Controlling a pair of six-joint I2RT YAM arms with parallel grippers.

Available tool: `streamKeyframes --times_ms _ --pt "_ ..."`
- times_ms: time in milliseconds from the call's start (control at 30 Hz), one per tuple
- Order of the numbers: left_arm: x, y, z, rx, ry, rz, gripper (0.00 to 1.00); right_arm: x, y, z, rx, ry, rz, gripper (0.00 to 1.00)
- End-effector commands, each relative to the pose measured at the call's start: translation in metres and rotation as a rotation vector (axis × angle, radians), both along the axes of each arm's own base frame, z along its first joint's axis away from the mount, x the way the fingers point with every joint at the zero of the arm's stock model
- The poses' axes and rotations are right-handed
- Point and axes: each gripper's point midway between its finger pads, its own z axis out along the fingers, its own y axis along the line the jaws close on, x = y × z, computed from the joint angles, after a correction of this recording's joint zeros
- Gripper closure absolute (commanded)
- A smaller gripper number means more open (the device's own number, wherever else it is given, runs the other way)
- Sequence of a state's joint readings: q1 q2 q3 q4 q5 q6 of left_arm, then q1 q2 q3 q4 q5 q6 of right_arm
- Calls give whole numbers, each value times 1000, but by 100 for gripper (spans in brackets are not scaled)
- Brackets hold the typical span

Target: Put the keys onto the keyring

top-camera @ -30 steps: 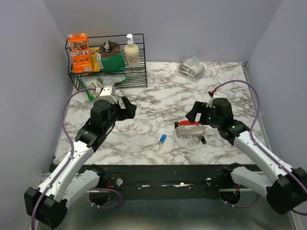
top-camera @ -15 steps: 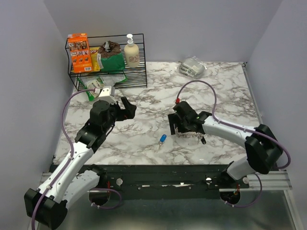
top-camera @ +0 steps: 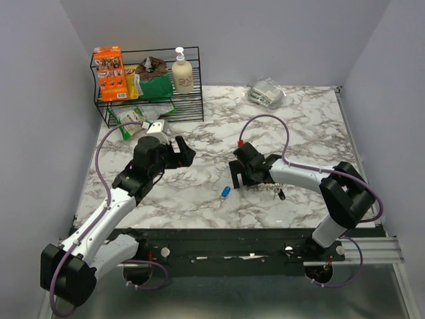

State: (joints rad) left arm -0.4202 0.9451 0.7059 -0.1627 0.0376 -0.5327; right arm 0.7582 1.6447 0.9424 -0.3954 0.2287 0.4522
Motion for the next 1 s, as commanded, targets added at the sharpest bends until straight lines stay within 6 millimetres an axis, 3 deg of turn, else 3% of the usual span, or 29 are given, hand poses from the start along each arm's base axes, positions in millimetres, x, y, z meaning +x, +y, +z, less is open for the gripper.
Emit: streamKeyframes --times_ms 0,167,567,800,967 --pt "-1 -5 -4 -23 2 -24 1 13 14 2 29 -43 16 1" --pt "-3 -7 -12 -18 22 -37 1 14 22 -5 39 -16 37 1" --pt "-4 -5 -17 4 43 -42 1 25 74 4 196 39 111 2" --pt "-10 -18 -16 -35 49 -113 1 28 98 51 354 -30 164 1" --pt "-15 -31 -25 -68 87 -182 1 35 78 92 376 -153 108 0"
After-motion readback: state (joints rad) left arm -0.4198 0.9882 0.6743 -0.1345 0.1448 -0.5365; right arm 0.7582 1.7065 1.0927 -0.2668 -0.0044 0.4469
